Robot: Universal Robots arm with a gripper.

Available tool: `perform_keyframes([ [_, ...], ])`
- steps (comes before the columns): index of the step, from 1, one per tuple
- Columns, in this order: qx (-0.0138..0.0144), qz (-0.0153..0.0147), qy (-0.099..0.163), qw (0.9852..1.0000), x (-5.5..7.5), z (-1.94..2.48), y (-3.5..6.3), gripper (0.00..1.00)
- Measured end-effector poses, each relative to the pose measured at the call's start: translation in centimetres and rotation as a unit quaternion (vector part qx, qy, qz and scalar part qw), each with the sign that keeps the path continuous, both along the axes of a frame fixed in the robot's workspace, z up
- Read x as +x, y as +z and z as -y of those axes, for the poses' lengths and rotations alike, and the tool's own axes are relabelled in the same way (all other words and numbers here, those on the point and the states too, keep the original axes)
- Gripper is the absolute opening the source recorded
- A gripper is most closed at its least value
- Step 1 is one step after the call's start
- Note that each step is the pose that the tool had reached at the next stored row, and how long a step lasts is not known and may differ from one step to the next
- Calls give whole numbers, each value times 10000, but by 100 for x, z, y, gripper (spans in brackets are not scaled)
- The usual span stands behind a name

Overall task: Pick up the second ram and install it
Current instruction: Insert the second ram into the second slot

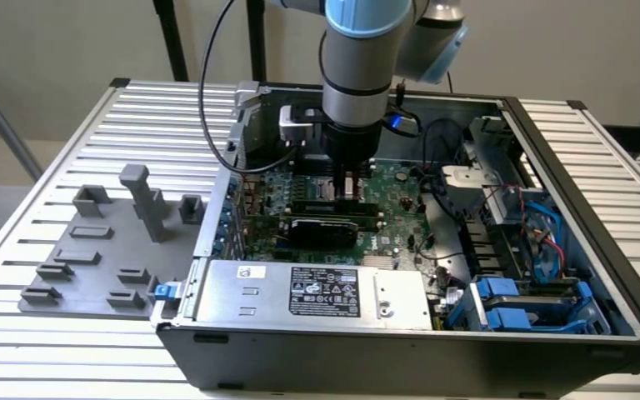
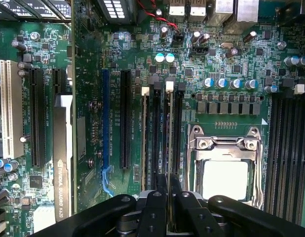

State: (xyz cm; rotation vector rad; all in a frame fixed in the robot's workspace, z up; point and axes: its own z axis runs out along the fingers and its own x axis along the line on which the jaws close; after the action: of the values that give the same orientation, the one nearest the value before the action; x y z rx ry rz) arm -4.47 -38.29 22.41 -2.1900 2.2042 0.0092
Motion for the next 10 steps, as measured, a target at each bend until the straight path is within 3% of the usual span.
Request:
perform_keyframes([
  [10, -14, 0, -2, 10000, 0, 0, -20, 14],
])
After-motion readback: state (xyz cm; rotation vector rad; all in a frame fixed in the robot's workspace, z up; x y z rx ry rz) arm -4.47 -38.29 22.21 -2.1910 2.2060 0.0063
